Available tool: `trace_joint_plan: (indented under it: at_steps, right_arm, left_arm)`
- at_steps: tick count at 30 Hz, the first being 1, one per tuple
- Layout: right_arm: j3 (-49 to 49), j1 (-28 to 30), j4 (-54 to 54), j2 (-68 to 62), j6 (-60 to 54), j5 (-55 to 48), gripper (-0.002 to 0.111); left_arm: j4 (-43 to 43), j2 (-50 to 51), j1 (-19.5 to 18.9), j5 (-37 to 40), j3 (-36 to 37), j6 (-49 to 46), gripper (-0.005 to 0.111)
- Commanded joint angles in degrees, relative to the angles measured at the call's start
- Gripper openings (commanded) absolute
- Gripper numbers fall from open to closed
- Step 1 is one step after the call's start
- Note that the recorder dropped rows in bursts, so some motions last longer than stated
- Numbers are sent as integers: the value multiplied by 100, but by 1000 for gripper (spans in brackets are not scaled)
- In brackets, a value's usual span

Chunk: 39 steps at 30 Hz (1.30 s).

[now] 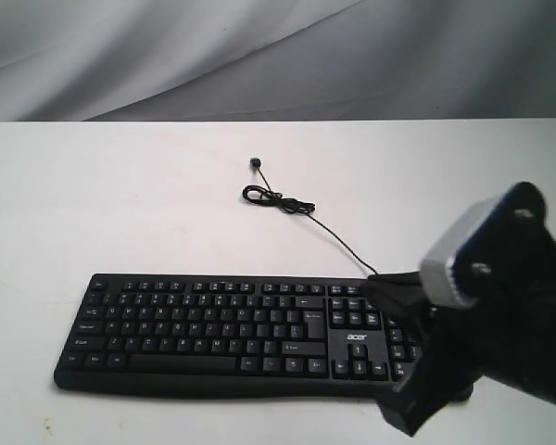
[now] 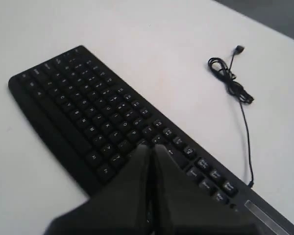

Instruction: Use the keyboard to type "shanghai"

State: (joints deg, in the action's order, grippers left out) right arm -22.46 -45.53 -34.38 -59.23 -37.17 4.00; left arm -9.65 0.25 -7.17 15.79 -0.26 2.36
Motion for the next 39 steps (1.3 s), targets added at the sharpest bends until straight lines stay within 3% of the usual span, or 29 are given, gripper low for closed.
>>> trace_joint_plan:
  at_steps: [1,5,8,12,17,18,24,33,37,39]
  right_arm:
    - [554,41,-251,808,18,733,0]
    - [786,41,-251,1299,18,1031,0]
    - [1104,41,-395,1665,18,1854,0]
    - [1300,484,-563,1934,18,2137,0]
    - [1300,1623,-135,2419,18,1887,0]
    - [1300,2101,199,2735,18,1454,0]
    - [1300,3572,496,3789,18,123,0]
    - [1433,3691,545,3830,18,181,0]
    - [1463,4067,1317,4024,243,97,0]
    - [1463,4486,2322,4264,1274,-198,0]
  left_arm:
    - [10,-25,42,-57,26,25,0]
    - [10,-25,42,-57,26,25,0]
    - [10,-25,42,-57,26,25,0]
    - [10,-25,42,-57,26,25,0]
    - [10,-25,42,-57,26,25,0]
    - [10,-25,42,-57,26,25,0]
    - [10,-25,42,-57,26,25,0]
    - [10,-25,42,-57,26,25,0]
    - [10,-25,42,-57,26,25,0]
    - [10,-25,42,-57,26,25,0]
